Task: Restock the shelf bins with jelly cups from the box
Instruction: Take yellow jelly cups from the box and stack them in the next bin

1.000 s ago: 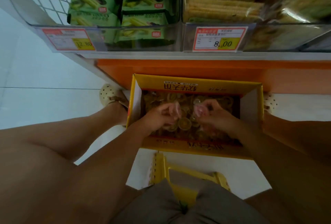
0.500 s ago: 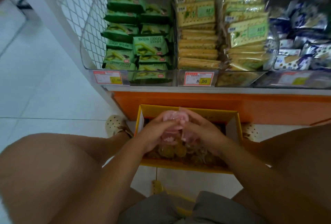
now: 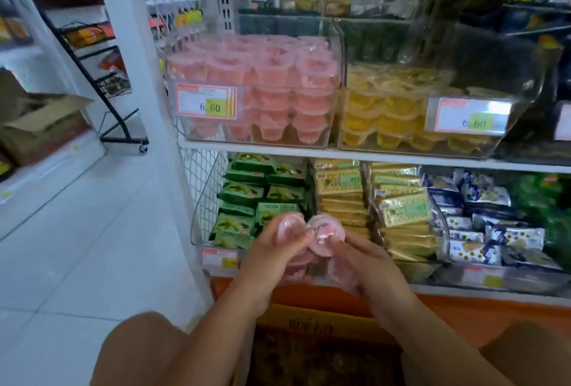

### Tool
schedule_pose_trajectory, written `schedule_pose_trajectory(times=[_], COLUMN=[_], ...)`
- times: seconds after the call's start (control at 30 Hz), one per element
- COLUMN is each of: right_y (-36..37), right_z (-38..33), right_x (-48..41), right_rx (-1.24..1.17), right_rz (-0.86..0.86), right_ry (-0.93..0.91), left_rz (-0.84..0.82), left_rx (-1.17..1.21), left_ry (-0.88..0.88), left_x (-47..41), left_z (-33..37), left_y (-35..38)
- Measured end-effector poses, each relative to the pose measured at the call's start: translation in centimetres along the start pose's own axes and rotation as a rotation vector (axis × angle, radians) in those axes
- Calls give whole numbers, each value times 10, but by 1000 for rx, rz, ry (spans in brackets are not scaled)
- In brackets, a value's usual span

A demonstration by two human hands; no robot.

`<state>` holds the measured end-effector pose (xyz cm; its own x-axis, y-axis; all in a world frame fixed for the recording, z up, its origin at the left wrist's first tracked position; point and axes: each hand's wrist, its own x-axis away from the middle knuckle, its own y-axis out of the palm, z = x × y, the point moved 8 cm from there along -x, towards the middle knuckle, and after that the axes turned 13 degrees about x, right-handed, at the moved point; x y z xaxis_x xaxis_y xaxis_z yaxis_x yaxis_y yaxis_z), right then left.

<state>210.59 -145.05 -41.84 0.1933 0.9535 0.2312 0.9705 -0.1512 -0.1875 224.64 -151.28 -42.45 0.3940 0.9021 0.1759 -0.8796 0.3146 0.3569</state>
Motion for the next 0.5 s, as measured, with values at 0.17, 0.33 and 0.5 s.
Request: schedule_pose_trajectory(times=[0.17,0.33,0.5], right_y=[-17,-28,-46], right_z=[-118,-239,-340], right_x=[15,13,-32], right_rx=[223,500,836], right_rz=[38,77,161], right_ry=[-279,-507,-510], left_rz=[-146,-150,35], left_rx=[-16,-89,-282], left_ry=[119,332,480], left_x=[14,22,20], left_z=[84,173,240], left_y=[27,35,1])
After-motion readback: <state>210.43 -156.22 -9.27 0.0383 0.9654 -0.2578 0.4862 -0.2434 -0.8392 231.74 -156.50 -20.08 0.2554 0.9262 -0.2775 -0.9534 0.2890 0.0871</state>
